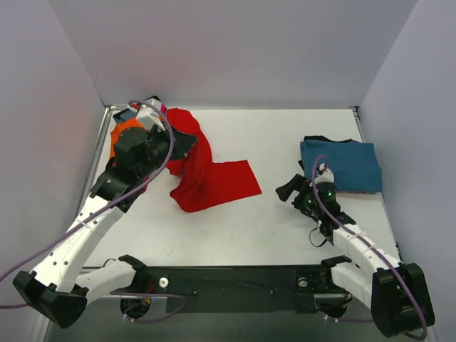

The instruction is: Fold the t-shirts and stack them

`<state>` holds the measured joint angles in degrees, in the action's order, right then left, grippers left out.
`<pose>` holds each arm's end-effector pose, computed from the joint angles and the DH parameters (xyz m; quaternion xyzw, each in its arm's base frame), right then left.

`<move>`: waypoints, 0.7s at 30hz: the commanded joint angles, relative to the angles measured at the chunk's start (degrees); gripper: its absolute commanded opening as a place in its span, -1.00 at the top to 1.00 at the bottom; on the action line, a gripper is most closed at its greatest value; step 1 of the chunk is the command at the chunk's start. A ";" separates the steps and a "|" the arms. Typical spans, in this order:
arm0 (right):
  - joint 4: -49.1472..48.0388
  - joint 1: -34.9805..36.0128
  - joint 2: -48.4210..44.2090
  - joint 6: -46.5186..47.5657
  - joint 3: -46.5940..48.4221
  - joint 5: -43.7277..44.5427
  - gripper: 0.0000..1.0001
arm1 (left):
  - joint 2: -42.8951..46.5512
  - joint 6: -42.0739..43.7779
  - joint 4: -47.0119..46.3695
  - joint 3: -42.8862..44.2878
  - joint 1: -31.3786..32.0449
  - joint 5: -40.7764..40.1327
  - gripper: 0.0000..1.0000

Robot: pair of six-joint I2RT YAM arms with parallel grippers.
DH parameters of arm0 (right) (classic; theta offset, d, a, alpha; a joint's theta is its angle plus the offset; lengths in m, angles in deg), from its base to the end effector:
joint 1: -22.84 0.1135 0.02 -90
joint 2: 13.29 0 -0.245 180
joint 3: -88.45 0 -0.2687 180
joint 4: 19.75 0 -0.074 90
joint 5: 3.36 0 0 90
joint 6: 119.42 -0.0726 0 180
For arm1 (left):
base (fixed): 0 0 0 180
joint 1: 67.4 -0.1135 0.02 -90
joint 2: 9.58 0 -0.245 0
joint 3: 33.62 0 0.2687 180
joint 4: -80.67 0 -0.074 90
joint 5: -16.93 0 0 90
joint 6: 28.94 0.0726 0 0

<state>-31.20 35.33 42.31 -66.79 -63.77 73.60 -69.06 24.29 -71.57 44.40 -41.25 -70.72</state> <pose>0.2484 0.0718 0.1495 0.1049 0.7914 0.3334 0.5016 0.2635 -0.1327 0.3865 -0.0572 0.7595 -0.3514 0.5445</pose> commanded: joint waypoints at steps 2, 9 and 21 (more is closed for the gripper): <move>-2.89 0.78 0.92 1.33 2.88 -1.73 -0.85 | -9.14 5.30 -2.82 15.51 12.15 3.10 1.00; -1.74 0.96 -1.36 2.47 2.35 0.64 -0.85 | -30.14 16.64 9.56 63.09 28.50 1.50 1.00; -1.13 1.04 -3.73 2.91 1.74 2.40 -0.85 | -9.88 16.83 5.99 40.53 21.59 -9.55 1.00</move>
<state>-31.44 36.05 41.00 -64.88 -63.10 74.63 -90.48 42.38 -57.43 108.12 -13.27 -72.49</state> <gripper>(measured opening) 0.926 0.037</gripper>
